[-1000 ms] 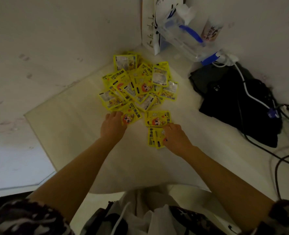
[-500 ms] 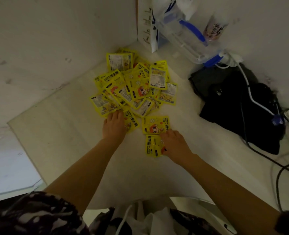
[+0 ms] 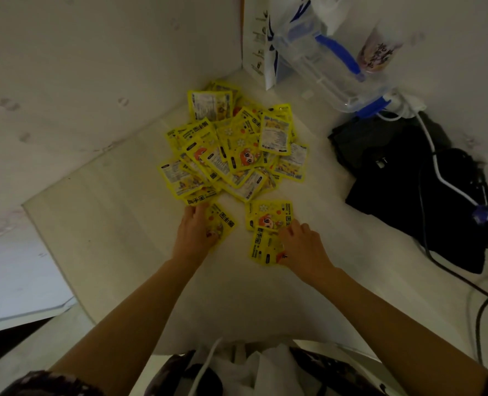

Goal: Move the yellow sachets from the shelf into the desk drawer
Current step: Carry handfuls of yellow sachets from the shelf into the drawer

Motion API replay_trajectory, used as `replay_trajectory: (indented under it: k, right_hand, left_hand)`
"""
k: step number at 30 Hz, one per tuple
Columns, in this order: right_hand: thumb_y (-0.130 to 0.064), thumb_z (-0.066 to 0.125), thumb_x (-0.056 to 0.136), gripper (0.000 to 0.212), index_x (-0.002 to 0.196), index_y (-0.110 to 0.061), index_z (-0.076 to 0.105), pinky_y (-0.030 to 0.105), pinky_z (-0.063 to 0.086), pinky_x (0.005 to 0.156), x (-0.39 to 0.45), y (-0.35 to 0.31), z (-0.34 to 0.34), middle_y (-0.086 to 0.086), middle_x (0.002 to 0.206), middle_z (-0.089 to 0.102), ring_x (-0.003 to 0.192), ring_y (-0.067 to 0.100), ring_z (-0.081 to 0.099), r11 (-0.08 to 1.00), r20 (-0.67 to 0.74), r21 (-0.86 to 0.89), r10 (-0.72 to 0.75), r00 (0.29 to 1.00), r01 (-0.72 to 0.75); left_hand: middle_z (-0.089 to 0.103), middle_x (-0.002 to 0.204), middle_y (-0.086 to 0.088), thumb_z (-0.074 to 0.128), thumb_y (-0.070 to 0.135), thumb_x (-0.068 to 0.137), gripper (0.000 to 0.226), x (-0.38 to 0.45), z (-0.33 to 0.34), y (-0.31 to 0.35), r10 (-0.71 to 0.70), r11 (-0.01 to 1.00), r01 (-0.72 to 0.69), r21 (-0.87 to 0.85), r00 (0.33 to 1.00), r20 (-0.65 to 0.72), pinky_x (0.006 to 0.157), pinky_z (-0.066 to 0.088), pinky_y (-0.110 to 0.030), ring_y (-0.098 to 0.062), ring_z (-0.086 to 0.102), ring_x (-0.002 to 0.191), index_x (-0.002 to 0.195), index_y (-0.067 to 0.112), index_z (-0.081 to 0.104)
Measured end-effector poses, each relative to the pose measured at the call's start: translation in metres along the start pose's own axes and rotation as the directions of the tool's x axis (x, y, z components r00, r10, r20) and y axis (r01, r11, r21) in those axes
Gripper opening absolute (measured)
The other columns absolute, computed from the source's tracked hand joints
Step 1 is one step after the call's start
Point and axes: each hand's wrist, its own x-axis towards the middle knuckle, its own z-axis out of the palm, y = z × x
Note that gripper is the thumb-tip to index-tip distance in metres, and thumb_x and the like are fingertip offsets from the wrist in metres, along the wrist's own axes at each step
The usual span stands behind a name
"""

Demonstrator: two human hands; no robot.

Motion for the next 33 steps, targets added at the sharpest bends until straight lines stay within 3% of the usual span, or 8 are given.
replay_trajectory:
  k: [5, 8, 11, 14, 18, 23, 28, 33]
  right_hand:
    - [-0.034, 0.063, 0.087, 0.05, 0.13, -0.022, 0.041, 0.043, 0.034, 0.1, 0.004, 0.002, -0.006, 0.003, 0.124, 0.058, 0.116, 0.024, 0.052, 0.996, 0.133, 0.092, -0.027, 0.991, 0.015]
    - [-0.036, 0.064, 0.086, 0.052, 0.133, -0.025, 0.043, 0.038, 0.04, 0.094, 0.013, 0.002, -0.023, 0.002, 0.121, 0.061, 0.112, 0.024, 0.057, 0.984, 0.076, 0.177, -0.041, 0.996, 0.027]
    - [-0.037, 0.065, 0.085, 0.037, 0.116, -0.02, 0.052, 0.035, 0.042, 0.084, 0.031, 0.004, -0.04, 0.003, 0.11, 0.063, 0.105, 0.025, 0.06, 0.978, 0.047, 0.21, -0.022, 0.999, 0.012]
    - [-0.04, 0.064, 0.085, 0.036, 0.109, -0.016, 0.051, 0.034, 0.045, 0.076, 0.053, 0.007, -0.047, 0.005, 0.105, 0.062, 0.098, 0.024, 0.06, 0.983, 0.082, 0.182, -0.03, 0.996, 0.015]
    - [-0.036, 0.069, 0.082, 0.041, 0.115, -0.018, 0.054, 0.04, 0.051, 0.083, 0.073, 0.009, -0.055, 0.005, 0.111, 0.064, 0.1, 0.025, 0.061, 0.973, 0.132, 0.229, -0.018, 0.991, -0.013]
    - [-0.034, 0.071, 0.081, 0.041, 0.11, -0.013, 0.053, 0.036, 0.049, 0.078, 0.086, 0.009, -0.053, 0.01, 0.113, 0.06, 0.1, 0.027, 0.059, 0.981, 0.224, 0.19, -0.012, 0.975, -0.031]
    - [-0.037, 0.074, 0.079, 0.056, 0.121, -0.007, 0.051, 0.039, 0.046, 0.091, 0.091, 0.007, -0.051, 0.01, 0.127, 0.045, 0.113, 0.028, 0.047, 0.985, 0.258, 0.171, -0.013, 0.966, -0.032]
    - [-0.037, 0.075, 0.077, 0.068, 0.131, -0.007, 0.046, 0.039, 0.042, 0.098, 0.093, 0.008, -0.052, 0.01, 0.143, 0.031, 0.121, 0.032, 0.035, 0.993, 0.245, 0.116, -0.059, 0.968, 0.032]
  left_hand:
    - [0.063, 0.095, -0.01, 0.079, 0.011, 0.071, 0.073, -0.005, -0.013, -0.002, -0.22, 0.97, 0.23, -0.075, 0.967, 0.128, 0.065, 0.041, -0.027, -0.02, 0.054, 0.075, 0.134, 0.019, 0.042]
    - [0.058, 0.081, 0.0, 0.079, 0.014, 0.072, 0.041, -0.001, -0.028, 0.0, -0.253, 0.964, 0.259, -0.065, 0.963, 0.096, 0.054, 0.038, -0.021, -0.018, 0.056, 0.071, 0.105, 0.012, 0.055]
    - [0.054, 0.066, 0.006, 0.074, 0.009, 0.078, 0.019, 0.013, -0.045, 0.004, -0.306, 0.926, 0.304, -0.223, 0.952, 0.026, 0.039, 0.036, -0.01, 0.003, 0.057, 0.05, 0.083, 0.011, 0.056]
    - [0.064, 0.076, 0.002, 0.08, 0.013, 0.067, 0.028, 0.034, -0.066, 0.005, -0.419, 0.852, 0.375, -0.364, 0.907, -0.045, 0.052, 0.046, -0.019, -0.006, 0.06, 0.062, 0.091, 0.019, 0.068]
    - [0.074, 0.09, -0.002, 0.086, 0.019, 0.052, 0.043, 0.06, -0.08, -0.004, -0.555, 0.703, 0.443, -0.556, 0.831, -0.039, 0.076, 0.058, -0.036, -0.02, 0.069, 0.082, 0.094, 0.019, 0.074]
    - [0.072, 0.095, -0.008, 0.085, 0.015, 0.063, 0.036, 0.082, -0.077, -0.007, -0.636, 0.586, 0.465, -0.664, 0.771, -0.022, 0.063, 0.049, -0.028, -0.019, 0.064, 0.076, 0.096, 0.011, 0.073]
    - [0.067, 0.088, -0.004, 0.084, 0.014, 0.068, 0.032, 0.091, -0.069, 0.003, -0.678, 0.538, 0.488, -0.687, 0.735, -0.01, 0.042, 0.043, -0.021, -0.009, 0.058, 0.061, 0.097, 0.01, 0.071]
    - [0.066, 0.086, -0.003, 0.083, 0.014, 0.07, 0.027, 0.096, -0.061, 0.004, -0.695, 0.546, 0.484, -0.684, 0.718, -0.046, 0.053, 0.047, -0.023, -0.015, 0.061, 0.071, 0.093, 0.013, 0.07]
